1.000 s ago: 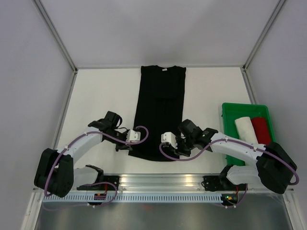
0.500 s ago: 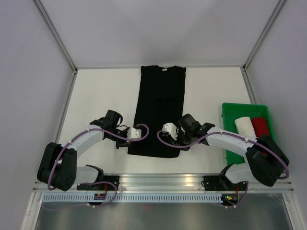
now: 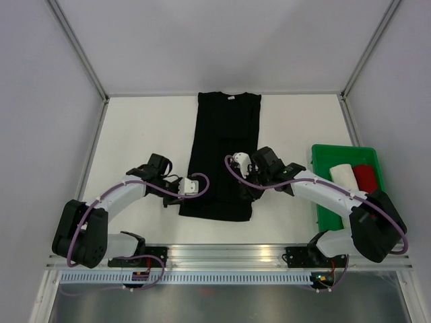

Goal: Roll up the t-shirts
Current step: Roll the tshirt

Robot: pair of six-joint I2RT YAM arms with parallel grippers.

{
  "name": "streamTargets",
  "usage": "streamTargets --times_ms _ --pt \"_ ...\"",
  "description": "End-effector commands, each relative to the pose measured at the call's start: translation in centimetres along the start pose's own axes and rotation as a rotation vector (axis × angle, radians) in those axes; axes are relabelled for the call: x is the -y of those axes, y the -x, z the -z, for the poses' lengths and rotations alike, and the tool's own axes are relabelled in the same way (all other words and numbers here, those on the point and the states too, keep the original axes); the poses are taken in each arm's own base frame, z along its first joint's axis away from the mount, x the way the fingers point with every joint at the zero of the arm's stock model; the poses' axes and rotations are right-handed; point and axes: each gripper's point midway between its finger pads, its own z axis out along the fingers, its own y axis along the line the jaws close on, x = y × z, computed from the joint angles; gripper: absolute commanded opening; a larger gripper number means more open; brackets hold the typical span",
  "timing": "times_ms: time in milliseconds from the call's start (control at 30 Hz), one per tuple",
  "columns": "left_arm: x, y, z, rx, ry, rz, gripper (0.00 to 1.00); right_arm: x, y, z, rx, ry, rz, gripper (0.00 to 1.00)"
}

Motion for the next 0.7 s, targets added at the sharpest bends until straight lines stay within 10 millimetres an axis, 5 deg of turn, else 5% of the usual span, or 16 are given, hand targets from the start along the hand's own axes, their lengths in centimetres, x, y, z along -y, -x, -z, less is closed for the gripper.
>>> streamTargets --times_ms 0,167,367,667 --pt "-0.8 0.4 0.2 0.015 0.035 0.012 0.02 -2.4 2.0 0.6 0.085 0.071 -0.275 0.29" --pt "-0.7 0.2 0.2 0.005 0.048 0.044 0.02 -4.3 0.8 0.4 0.090 0.114 -0.387 0.09" --pt "-0.6 0.0 0.2 0.000 0.053 0.046 0.02 -3.2 -4.2 -2.4 -0.027 0.025 -0.460 0.04" --pt "-0.9 -0.2 0.2 -0.007 0.064 0.048 0.02 0.0 -3.7 -4.1 -0.039 -0.120 -0.504 0.06"
